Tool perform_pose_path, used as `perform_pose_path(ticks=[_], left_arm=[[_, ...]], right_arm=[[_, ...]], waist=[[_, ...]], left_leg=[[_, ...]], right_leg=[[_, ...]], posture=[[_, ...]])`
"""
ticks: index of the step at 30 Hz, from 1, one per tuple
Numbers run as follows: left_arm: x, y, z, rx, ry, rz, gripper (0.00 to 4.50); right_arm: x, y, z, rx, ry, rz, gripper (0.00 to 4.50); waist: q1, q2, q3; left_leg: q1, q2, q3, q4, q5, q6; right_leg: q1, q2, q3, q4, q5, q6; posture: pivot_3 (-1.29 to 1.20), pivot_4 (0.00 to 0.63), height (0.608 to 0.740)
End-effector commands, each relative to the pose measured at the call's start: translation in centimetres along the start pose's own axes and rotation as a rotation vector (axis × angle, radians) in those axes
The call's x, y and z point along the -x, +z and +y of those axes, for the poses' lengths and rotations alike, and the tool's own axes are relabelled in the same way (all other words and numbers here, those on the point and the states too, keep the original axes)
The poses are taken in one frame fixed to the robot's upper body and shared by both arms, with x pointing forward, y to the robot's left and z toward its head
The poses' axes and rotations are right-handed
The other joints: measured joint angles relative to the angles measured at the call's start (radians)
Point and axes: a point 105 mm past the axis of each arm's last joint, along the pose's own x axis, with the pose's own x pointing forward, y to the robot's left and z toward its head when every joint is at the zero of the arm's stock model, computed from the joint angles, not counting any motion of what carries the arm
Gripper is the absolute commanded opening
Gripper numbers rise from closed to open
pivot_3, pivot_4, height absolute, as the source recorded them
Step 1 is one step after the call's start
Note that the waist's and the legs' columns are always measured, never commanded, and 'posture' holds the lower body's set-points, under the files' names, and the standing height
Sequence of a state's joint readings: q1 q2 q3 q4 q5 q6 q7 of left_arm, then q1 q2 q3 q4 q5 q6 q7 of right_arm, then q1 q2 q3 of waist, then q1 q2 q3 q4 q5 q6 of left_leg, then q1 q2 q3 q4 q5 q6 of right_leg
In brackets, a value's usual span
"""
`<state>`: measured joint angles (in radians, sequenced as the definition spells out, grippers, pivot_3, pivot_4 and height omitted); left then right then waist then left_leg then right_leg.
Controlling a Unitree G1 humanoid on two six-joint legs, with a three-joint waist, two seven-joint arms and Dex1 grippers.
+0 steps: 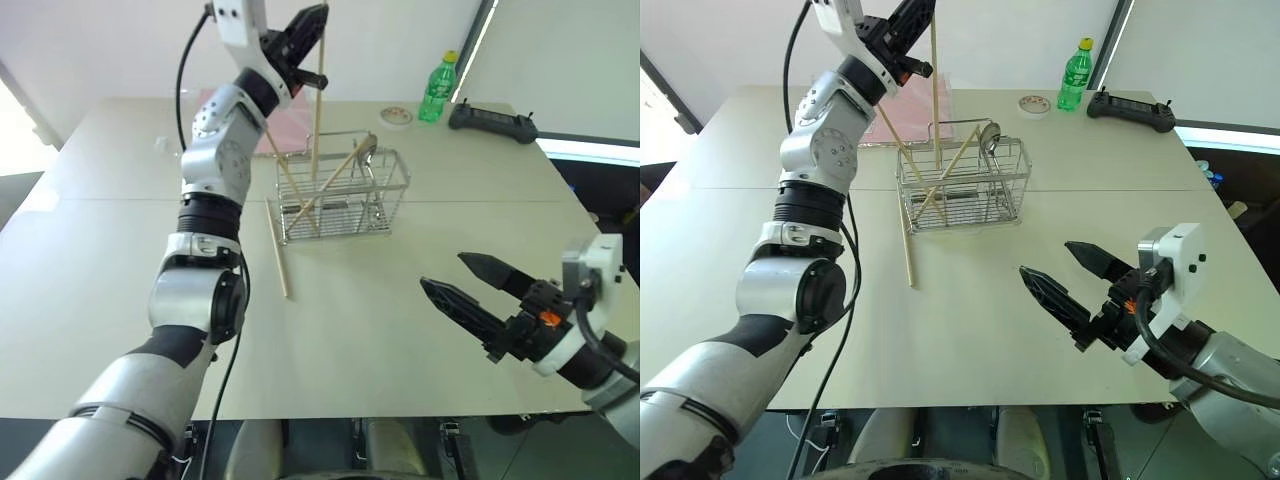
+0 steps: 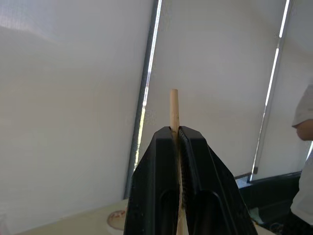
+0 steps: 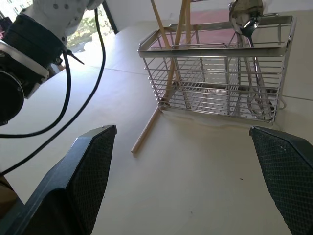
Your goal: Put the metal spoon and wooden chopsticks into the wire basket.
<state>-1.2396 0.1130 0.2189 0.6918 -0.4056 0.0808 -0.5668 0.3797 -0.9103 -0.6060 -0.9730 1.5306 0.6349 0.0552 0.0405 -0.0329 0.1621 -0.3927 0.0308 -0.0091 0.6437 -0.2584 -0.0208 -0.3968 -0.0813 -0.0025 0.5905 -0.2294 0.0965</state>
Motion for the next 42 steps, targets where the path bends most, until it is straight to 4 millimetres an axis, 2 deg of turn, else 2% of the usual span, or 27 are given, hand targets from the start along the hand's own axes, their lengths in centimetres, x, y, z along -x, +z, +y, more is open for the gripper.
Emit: perform_pose_path(ticks=[1,5,6,10,14,17,20,23,25,28,31,34,39,42], left_arm=[[0.2,0.5,-0.2,0.02,-0.002,-0.036,1.99],[0.6,1.2,0.0,0.025,0.005,-0.049,4.17],[0.8,1.5,0.2,0.026,0.01,-0.048,4.45],[1.4,2.9,0.6,0.012,0.027,-0.053,4.45],[2.1,6.1,1.5,-0.034,0.061,-0.06,4.45],[3.0,7.8,3.1,-0.064,0.108,0.008,4.45],[6.0,8.6,6.7,-0.086,0.205,0.216,4.45],[8.6,7.7,9.1,-0.086,0.328,0.374,4.45],[10.3,6.2,10.5,-0.034,0.44,0.474,4.45],[13.0,2.7,12.2,0.035,0.629,0.66,4.45],[14.4,-0.6,12.1,0.132,0.718,0.763,4.45],[15.0,-3.8,11.1,0.194,0.762,0.871,4.45],[15.2,-6.7,10.1,0.206,0.797,0.977,4.45],[14.9,-7.6,10.0,0.195,0.807,1.002,4.45]], right_arm=[[0.2,1.0,0.1,0.016,-0.007,-0.045,4.5],[0.3,1.1,-0.3,0.006,-0.017,-0.051,4.5],[0.2,1.1,-0.5,0.004,-0.018,-0.05,4.5],[-0.1,1.2,-0.7,0.0,-0.002,-0.045,4.5],[-0.4,1.3,-0.9,-0.001,0.013,-0.041,4.5],[-0.5,1.3,-1.0,-0.001,0.019,-0.041,4.5],[-0.7,1.1,-0.9,-0.008,0.031,-0.039,4.5],[-0.8,0.7,-0.9,-0.013,0.034,-0.035,4.5],[-0.9,0.5,-0.8,-0.017,0.038,-0.035,4.5],[-1.2,0.4,-0.7,-0.027,0.048,-0.038,4.5],[-1.5,0.4,-0.5,-0.029,0.059,-0.04,4.5],[-1.8,0.4,-0.4,-0.029,0.065,-0.044,4.5],[-1.8,0.4,-0.2,-0.036,0.063,-0.053,4.5],[-1.8,0.3,0.0,-0.042,0.059,-0.056,4.5]], waist=[[-0.003,0.0,0.0],[-0.002,0.0,0.0],[-0.001,0.0,0.0],[-0.002,0.0,0.0],[-0.003,0.0,0.0],[-0.003,0.001,0.0],[-0.009,0.002,0.0],[-0.019,0.002,0.0],[-0.004,0.001,0.0],[0.001,0.001,0.0],[-0.001,0.001,0.001],[-0.001,0.0,0.001],[-0.005,0.0,0.001],[-0.004,0.001,0.001]], left_leg=[[0.0,0.0,0.0,0.0,0.0,0.0],[0.001,0.001,0.0,0.0,0.0,0.0],[0.001,0.001,0.0,0.0,0.0,0.0],[0.001,0.001,0.0,0.0,0.0,0.0],[0.001,0.001,0.0,0.0,0.0,0.0],[0.001,0.001,0.0,0.0,0.0,0.0],[0.001,0.001,-0.001,0.0,0.0,0.0],[0.002,0.001,-0.001,-0.001,0.0,0.0],[0.002,0.001,-0.002,0.0,0.0,0.0],[0.001,0.0,-0.002,0.002,0.0,0.0],[0.001,0.0,-0.002,0.003,0.0,0.0],[0.001,0.0,-0.002,0.003,0.0,0.0],[0.001,0.0,-0.002,-0.001,0.0,0.0],[0.001,0.001,-0.002,-0.002,0.0,0.0]], right_leg=[[0.0,0.0,0.0,0.0,0.0,0.0],[-0.001,0.001,0.0,0.002,0.0,0.0],[-0.001,0.001,0.0,0.002,0.0,0.0],[0.0,0.0,0.0,0.002,0.0,0.0],[-0.001,0.001,0.0,0.002,0.0,0.0],[-0.001,0.001,0.0,0.003,0.0,0.0],[-0.001,0.002,0.0,0.004,0.0,0.0],[-0.002,0.002,0.0,0.004,0.0,0.0],[-0.001,0.001,0.0,0.004,0.0,0.0],[0.001,0.0,0.0,0.004,0.0,0.0],[0.001,-0.001,0.0,0.003,0.0,0.0],[0.001,0.0,0.0,0.004,0.0,0.0],[-0.002,0.0,0.0,0.004,-0.001,0.001],[-0.003,0.001,0.0,0.004,-0.001,0.002]], posture=[[0.0,0.15,0.721],[0.0,0.15,0.721],[0.0,0.15,0.721],[0.0,0.15,0.721],[0.0,0.15,0.721],[0.0,0.15,0.721],[0.0,0.15,0.721],[0.0,0.15,0.721],[0.0,0.15,0.721],[0.0,0.15,0.721],[0.0,0.15,0.721],[0.0,0.15,0.721],[0.0,0.15,0.721],[0.0,0.15,0.721]])
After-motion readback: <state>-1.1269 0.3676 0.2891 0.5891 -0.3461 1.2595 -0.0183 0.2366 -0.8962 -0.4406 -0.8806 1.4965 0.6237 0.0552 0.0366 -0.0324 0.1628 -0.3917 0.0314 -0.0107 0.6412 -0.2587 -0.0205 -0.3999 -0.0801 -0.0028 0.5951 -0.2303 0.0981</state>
